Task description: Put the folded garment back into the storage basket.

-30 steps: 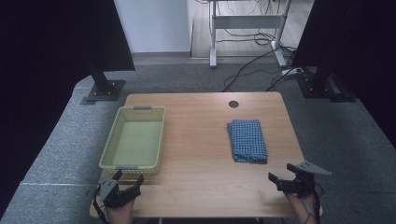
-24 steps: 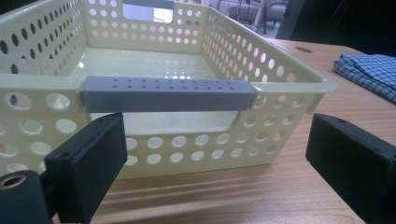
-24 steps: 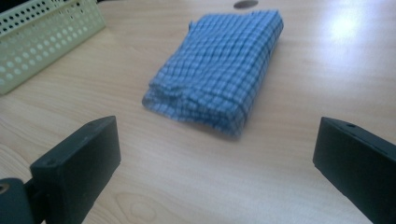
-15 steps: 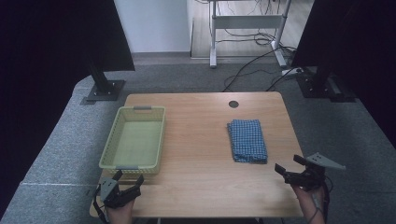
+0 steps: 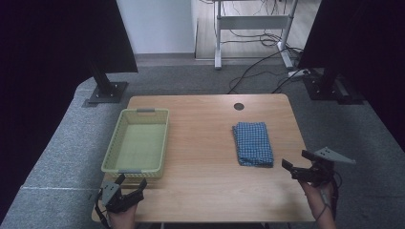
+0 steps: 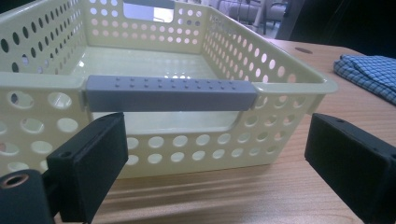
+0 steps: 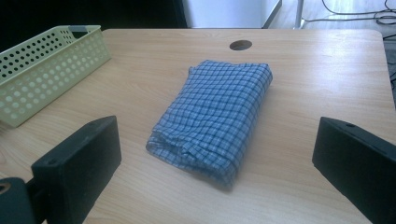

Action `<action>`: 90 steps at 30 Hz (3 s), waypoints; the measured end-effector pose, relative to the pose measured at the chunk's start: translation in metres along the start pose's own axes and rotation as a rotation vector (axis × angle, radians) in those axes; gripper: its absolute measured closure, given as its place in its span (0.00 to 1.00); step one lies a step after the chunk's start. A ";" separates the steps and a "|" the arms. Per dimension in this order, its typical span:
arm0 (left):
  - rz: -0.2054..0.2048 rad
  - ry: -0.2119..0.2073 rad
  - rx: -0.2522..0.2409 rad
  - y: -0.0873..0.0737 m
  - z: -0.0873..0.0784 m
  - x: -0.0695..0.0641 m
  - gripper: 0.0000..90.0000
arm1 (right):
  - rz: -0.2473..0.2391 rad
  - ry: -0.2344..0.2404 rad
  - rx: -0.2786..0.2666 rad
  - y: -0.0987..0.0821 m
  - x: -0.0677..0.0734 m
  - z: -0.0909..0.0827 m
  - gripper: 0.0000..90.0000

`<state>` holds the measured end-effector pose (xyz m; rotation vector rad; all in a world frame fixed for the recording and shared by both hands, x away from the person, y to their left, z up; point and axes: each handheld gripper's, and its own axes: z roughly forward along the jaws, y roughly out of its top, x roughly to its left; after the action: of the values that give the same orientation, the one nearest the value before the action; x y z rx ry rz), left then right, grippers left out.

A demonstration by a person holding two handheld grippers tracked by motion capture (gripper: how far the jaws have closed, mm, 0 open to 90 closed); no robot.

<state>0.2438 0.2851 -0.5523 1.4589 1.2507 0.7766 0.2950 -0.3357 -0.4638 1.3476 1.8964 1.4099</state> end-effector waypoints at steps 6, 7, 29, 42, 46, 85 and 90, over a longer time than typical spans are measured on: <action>0.006 0.002 0.005 0.000 0.000 -0.001 0.07 | -0.005 -0.004 -0.003 0.013 -0.001 0.002 0.01; 0.005 0.001 0.004 0.000 0.000 0.000 0.07 | -0.005 -0.003 -0.001 0.016 -0.002 0.002 0.01; 0.005 -0.001 0.009 0.000 0.001 0.000 0.07 | -0.007 -0.005 0.067 0.060 -0.005 0.048 0.02; 0.007 -0.004 0.007 0.000 0.001 0.000 0.07 | 0.035 -0.018 0.152 0.071 -0.014 0.091 0.02; -0.008 -0.007 0.012 0.000 0.001 0.001 0.07 | 0.046 -0.034 0.189 0.072 -0.017 0.109 0.03; 0.008 -0.019 0.017 0.000 0.001 0.000 0.07 | 0.114 -0.074 0.447 0.037 -0.043 0.193 0.06; 0.012 -0.020 0.019 0.000 0.001 -0.001 0.07 | 0.115 -0.076 0.460 0.033 -0.045 0.198 0.06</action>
<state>0.2450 0.2840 -0.5521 1.4879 1.2385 0.7585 0.4834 -0.2777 -0.5223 1.7137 2.2072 0.9830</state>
